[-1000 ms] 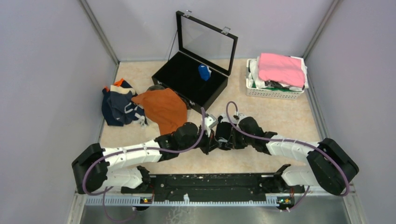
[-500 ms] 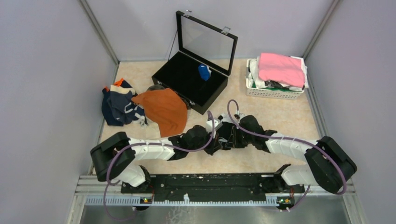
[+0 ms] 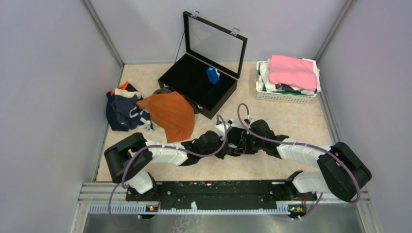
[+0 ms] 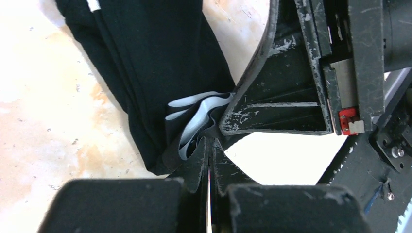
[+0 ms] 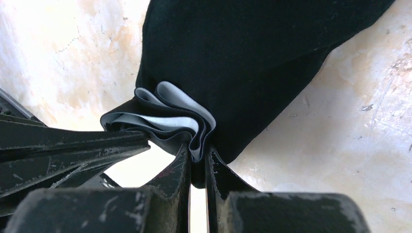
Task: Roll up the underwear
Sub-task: Roll the underwear to the center of the board.
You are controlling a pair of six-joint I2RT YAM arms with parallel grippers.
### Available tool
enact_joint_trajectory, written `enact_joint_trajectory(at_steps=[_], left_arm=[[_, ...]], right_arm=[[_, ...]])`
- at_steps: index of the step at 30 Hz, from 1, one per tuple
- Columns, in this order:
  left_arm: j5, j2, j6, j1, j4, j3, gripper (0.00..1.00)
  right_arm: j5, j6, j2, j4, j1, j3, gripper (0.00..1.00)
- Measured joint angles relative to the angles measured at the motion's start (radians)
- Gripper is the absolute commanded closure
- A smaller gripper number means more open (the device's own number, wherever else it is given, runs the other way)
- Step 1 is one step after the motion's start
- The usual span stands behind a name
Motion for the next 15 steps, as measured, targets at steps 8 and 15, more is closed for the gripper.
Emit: enact_joint_trajectory(at_steps=[8, 15], left_arm=[[-0.051, 0.007, -0.004, 0.031, 0.014, 0.000, 1.00], [-0.051, 0.045, -0.008, 0.045, 0.042, 0.000, 1.00]], right_arm=[[-0.002, 0.002, 0.000, -0.001, -0.001, 0.000, 0.87], [0.001, 0.002, -0.021, -0.020, -0.001, 0.000, 0.79]])
